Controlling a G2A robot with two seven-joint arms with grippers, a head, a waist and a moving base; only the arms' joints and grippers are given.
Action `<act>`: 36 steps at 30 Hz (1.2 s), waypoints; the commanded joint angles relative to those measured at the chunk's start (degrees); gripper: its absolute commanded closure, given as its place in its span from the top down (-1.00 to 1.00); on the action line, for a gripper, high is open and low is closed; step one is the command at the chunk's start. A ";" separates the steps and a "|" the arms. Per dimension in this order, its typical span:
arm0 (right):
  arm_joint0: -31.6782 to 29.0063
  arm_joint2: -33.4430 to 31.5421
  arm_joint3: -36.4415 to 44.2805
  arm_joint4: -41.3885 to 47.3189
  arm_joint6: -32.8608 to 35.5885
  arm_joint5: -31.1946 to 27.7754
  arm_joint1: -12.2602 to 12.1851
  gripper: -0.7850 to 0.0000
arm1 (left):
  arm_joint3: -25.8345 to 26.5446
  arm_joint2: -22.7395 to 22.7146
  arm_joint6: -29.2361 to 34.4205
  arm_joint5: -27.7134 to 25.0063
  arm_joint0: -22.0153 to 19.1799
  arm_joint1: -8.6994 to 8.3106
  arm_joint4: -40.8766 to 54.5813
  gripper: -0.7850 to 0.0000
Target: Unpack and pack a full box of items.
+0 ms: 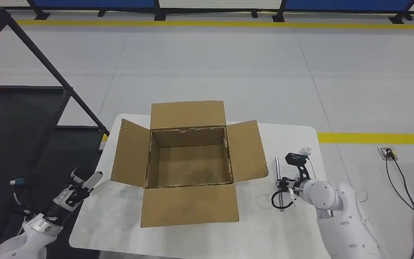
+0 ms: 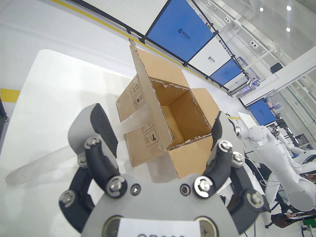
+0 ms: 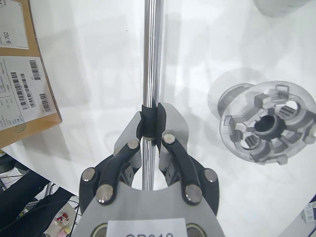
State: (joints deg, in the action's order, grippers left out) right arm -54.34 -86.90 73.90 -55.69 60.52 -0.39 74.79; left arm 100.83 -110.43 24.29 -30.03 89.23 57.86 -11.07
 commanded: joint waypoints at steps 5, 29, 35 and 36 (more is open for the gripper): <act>1.51 0.92 -2.73 0.35 0.01 0.09 -0.22 -0.51 | 0.00 0.00 0.00 0.00 0.00 0.00 0.00 1.00; 0.79 -3.82 12.66 24.00 -9.10 -11.07 -1.56 1.00 | 0.00 0.00 0.00 0.00 0.00 0.00 0.00 1.00; 10.74 1.22 0.60 31.09 -2.89 -13.06 -1.33 1.00 | 0.00 0.00 0.00 0.00 0.00 0.00 0.00 1.00; 12.15 2.23 -1.21 31.33 -1.87 -13.12 -1.28 1.00 | 0.00 0.00 0.00 0.00 0.00 0.00 0.00 1.00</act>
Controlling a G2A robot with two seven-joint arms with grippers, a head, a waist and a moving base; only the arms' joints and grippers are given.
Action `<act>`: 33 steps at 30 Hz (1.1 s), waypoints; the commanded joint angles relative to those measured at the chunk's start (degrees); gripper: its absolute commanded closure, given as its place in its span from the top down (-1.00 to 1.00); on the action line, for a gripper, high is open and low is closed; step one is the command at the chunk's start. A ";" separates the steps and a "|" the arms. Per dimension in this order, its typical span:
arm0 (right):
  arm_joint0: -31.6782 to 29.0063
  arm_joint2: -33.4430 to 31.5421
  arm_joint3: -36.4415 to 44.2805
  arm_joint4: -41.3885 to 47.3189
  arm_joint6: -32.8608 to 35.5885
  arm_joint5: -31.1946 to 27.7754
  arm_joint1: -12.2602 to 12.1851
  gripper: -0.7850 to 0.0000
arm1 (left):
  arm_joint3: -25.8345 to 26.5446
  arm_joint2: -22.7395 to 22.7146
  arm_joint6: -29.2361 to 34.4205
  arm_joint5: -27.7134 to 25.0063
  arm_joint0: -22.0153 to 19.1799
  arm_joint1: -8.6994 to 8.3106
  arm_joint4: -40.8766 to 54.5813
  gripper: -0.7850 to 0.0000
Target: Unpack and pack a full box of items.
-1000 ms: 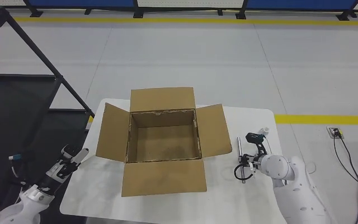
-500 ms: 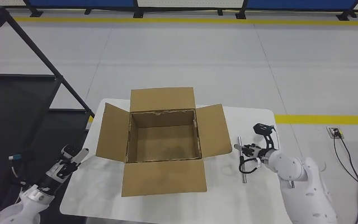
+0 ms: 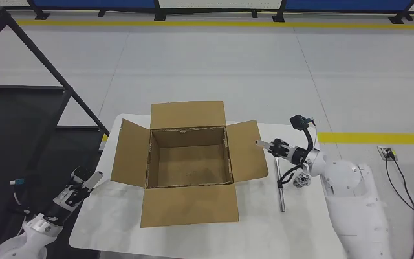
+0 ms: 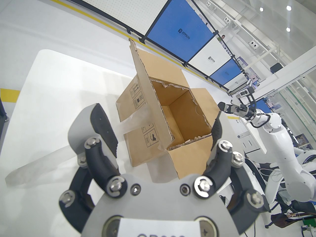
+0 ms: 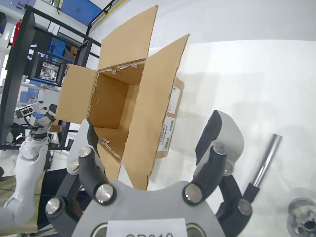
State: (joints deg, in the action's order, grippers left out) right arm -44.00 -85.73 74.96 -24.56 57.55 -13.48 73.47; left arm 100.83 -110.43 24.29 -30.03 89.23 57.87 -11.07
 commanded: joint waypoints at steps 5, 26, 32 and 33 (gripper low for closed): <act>6.03 4.71 -7.48 1.28 6.01 -0.86 0.13 1.00 | 0.00 0.00 0.00 0.00 0.00 0.00 0.00 1.00; 1.77 8.86 -0.85 7.58 17.58 -1.34 -1.79 1.00 | 0.00 0.00 0.00 0.00 0.00 0.00 0.00 1.00; -0.82 10.14 3.33 7.54 18.49 -0.44 -2.37 1.00 | 0.00 0.00 0.00 0.00 0.00 0.00 0.00 1.00; -1.40 10.43 4.31 7.47 18.41 -0.29 -2.48 1.00 | 0.00 0.00 0.00 0.00 0.00 0.00 0.00 1.00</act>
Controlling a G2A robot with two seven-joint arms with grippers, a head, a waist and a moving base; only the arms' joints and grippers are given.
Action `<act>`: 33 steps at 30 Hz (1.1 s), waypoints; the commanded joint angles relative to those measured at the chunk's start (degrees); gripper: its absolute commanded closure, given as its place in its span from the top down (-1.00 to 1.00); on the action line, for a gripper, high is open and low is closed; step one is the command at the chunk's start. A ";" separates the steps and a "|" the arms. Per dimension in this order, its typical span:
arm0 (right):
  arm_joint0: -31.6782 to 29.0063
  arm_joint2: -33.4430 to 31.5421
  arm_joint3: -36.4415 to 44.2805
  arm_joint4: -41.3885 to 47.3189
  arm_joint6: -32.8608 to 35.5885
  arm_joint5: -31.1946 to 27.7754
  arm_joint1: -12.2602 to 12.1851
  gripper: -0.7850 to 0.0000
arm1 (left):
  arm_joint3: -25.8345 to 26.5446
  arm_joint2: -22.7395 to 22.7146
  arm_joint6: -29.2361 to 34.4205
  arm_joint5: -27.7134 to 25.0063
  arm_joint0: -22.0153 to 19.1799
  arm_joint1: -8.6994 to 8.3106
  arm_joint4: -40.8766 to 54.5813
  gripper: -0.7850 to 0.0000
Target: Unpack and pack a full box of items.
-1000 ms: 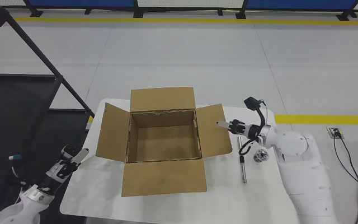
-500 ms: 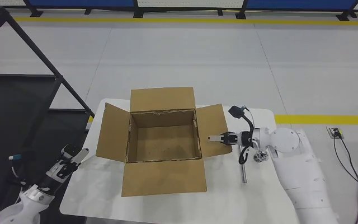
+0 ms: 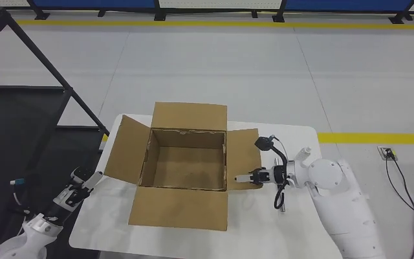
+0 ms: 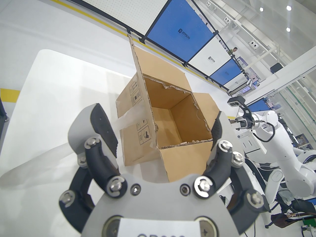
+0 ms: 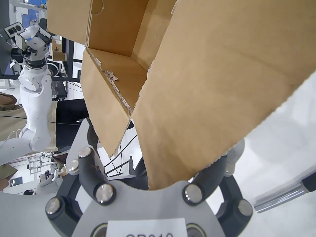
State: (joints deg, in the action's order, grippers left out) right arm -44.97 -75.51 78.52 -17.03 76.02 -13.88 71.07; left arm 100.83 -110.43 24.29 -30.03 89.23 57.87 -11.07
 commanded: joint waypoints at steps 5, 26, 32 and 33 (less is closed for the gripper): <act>-2.75 0.31 4.55 -0.55 -1.08 0.83 -0.61 1.00 | 0.00 0.00 0.00 0.00 0.00 0.00 0.00 1.00; -14.18 -11.43 18.40 -6.83 -14.53 9.68 -3.12 1.00 | 0.00 0.00 0.00 0.00 0.00 0.00 0.00 1.00; -13.76 -9.46 17.82 -12.33 -14.72 11.76 -3.40 1.00 | 0.00 0.00 0.00 0.00 0.00 0.00 0.00 1.00; -13.41 -8.75 18.02 -14.67 -13.54 12.55 -3.55 1.00 | 0.00 0.00 0.00 0.00 0.00 0.00 0.00 1.00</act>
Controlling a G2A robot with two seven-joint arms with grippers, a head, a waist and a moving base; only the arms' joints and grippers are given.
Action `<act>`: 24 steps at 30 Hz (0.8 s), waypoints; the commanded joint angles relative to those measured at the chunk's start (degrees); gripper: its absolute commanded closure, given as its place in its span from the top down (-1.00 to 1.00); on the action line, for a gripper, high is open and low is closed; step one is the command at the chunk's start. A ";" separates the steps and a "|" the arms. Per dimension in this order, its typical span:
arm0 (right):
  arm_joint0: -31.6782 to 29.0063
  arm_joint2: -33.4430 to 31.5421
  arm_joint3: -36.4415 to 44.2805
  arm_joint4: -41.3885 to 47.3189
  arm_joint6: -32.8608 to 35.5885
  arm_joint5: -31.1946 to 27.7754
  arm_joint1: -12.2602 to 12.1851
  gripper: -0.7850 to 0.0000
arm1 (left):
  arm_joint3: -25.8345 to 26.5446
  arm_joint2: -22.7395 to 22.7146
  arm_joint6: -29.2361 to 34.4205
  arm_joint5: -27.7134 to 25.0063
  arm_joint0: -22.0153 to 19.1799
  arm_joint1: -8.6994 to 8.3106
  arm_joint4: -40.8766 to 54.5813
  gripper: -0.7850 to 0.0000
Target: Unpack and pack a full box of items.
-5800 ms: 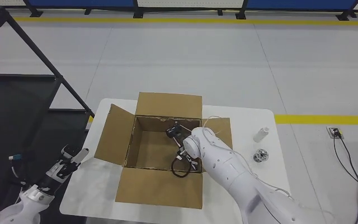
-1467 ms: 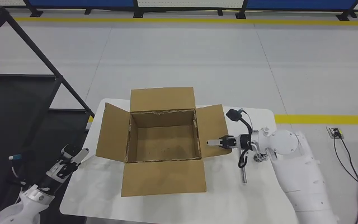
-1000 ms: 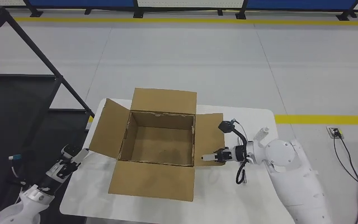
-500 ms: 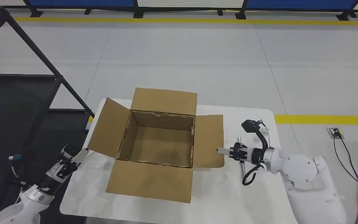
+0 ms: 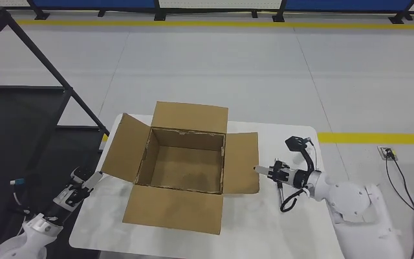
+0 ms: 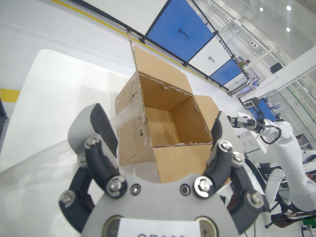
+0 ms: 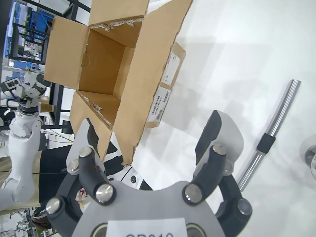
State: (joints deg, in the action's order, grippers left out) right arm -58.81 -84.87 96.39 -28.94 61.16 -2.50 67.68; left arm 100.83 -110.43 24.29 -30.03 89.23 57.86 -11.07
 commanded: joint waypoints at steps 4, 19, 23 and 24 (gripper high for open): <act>1.36 2.19 0.60 -12.05 3.48 8.97 -0.57 1.00 | 0.00 0.00 0.00 0.00 0.00 0.00 0.00 1.00; 7.13 12.66 -6.07 -31.47 12.35 16.86 -0.48 -0.16 | 0.00 0.00 0.00 0.00 0.00 0.00 0.00 1.00; 10.15 16.53 -10.40 -34.75 14.48 18.33 0.15 -0.20 | 0.00 0.00 0.00 0.00 0.00 0.00 0.00 1.00; 10.78 17.16 -11.33 -35.00 14.55 18.69 0.32 -0.18 | 0.00 0.00 0.00 0.00 0.00 0.00 0.00 1.00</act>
State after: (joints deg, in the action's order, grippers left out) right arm -48.70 -68.38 86.05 -63.74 75.63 15.87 67.84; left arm 100.83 -110.43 24.29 -30.03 89.23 57.86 -11.07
